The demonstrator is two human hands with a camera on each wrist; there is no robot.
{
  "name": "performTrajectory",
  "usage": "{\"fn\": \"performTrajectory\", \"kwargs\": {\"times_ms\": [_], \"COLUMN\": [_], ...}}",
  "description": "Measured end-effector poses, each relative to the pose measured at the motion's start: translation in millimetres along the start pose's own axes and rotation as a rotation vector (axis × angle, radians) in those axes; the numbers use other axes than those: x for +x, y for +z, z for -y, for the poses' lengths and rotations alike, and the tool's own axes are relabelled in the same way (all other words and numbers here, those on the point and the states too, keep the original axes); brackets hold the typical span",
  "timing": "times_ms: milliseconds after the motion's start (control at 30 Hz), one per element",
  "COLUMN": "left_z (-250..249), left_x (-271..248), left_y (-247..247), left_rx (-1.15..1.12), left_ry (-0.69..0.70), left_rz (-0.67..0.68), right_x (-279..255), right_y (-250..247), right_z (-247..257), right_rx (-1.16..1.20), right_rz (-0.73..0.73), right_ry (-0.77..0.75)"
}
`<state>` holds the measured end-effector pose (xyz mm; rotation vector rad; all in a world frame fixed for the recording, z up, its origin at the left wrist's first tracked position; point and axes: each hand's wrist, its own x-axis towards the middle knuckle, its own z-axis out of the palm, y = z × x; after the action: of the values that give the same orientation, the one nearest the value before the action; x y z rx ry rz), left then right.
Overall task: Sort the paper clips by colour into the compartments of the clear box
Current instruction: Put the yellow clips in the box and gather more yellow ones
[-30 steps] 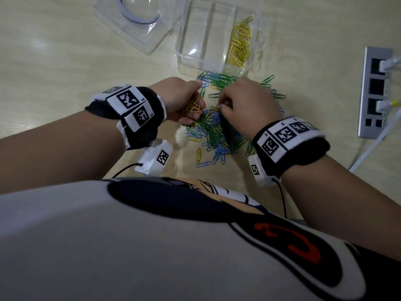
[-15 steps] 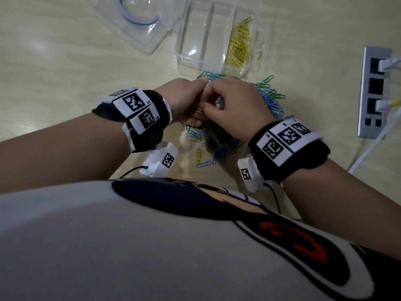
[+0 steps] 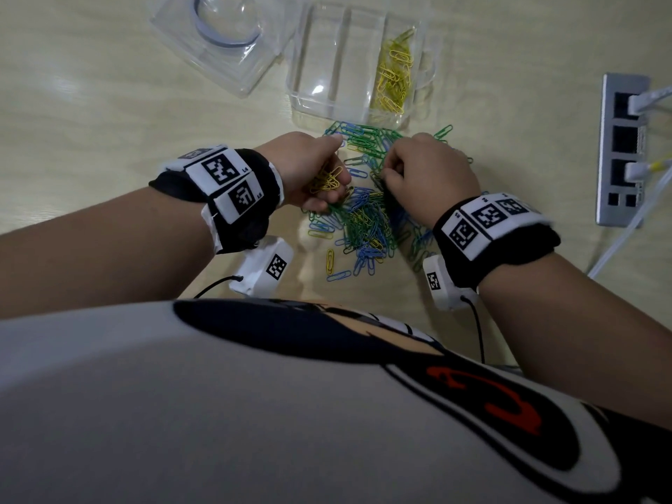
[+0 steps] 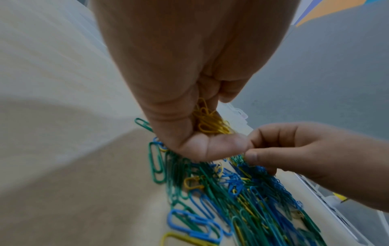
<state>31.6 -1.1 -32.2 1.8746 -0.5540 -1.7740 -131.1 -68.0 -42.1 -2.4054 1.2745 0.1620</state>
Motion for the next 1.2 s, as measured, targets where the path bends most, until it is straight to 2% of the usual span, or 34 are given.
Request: {"fn": "performTrajectory", "kwargs": {"times_ms": [67, 167, 267, 400, 633, 733, 800, 867, 967, 1200], "left_z": [-0.2, 0.2, 0.6, -1.7, -1.2, -0.2, 0.2, 0.0, -0.8, 0.7], "left_x": [0.3, 2.2, 3.8, 3.5, 1.8, 2.2, 1.9, 0.7, -0.7, -0.8], "left_y": [-0.8, -0.7, 4.0, 8.3, 3.3, 1.4, -0.6, -1.8, -3.1, -8.1], "left_rx": [-0.005, -0.013, -0.058, -0.103, -0.138, -0.126, -0.11, -0.092, -0.08, -0.053], "left_ry": [0.001, -0.002, -0.005, 0.006, 0.009, -0.012, -0.027, -0.029, -0.017, -0.009], "left_rz": [-0.005, -0.007, -0.01, -0.03, -0.014, 0.011, 0.012, 0.009, -0.007, -0.023], "right_x": [-1.8, -5.3, -10.1, -10.4, -4.3, 3.2, 10.8, 16.3, 19.0, 18.9], "right_y": [-3.4, -9.1, -12.1, -9.4, -5.7, -1.5, 3.2, 8.3, 13.6, 1.9], "right_z": [-1.7, 0.4, 15.8, 29.4, 28.1, 30.1, 25.4, 19.7, 17.3, 9.4], "right_rx": [0.09, 0.346, 0.466, 0.414, 0.375, 0.425, 0.319, 0.15, -0.02, 0.02], "right_rz": [-0.028, -0.051, -0.044, -0.002, -0.043, -0.118, -0.153, -0.096, -0.007, -0.037], "right_ry": [0.005, 0.026, -0.058, -0.127, -0.161, -0.088, -0.023, 0.008, -0.041, 0.022]}}
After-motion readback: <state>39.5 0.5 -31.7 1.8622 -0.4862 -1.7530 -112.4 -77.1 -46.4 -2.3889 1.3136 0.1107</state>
